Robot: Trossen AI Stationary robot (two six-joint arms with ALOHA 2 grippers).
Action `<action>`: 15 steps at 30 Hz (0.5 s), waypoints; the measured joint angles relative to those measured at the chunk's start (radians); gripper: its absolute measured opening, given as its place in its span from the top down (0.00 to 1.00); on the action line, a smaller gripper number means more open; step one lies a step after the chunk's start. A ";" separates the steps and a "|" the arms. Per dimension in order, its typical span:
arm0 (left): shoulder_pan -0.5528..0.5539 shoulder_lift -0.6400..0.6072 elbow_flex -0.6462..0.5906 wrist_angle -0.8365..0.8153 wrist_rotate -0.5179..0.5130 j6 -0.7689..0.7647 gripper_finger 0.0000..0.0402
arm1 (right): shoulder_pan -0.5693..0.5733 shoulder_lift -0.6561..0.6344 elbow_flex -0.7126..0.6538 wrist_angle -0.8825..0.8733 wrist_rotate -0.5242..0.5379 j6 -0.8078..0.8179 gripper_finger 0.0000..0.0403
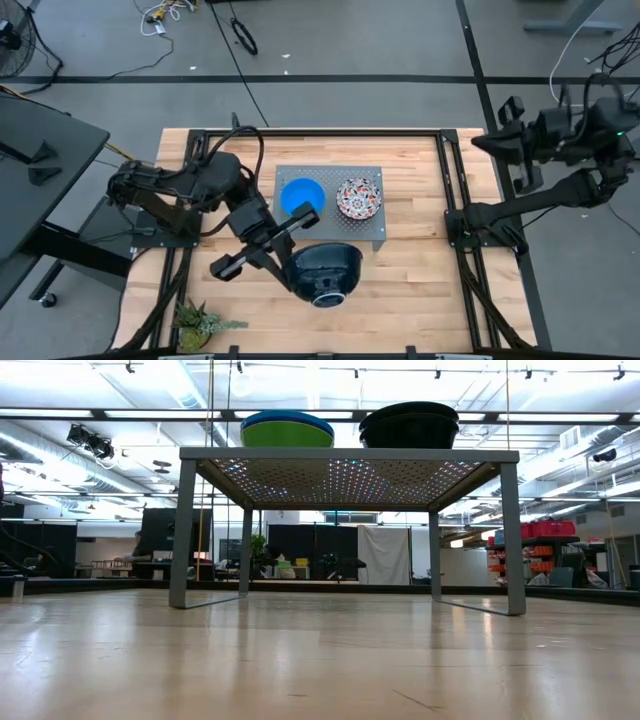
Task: Pick & Place Mini bowls
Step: Stack the white patterned bowl on top of the white patterned bowl on the shelf
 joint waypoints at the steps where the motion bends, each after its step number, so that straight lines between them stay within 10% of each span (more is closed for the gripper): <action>1: 0.004 0.000 0.000 0.000 0.007 -0.001 0.97 | 0.000 0.006 0.000 0.039 0.000 0.027 0.98; 15: 0.002 0.000 0.000 0.000 0.051 -0.039 0.97 | 0.000 0.063 0.000 0.204 0.001 0.161 0.98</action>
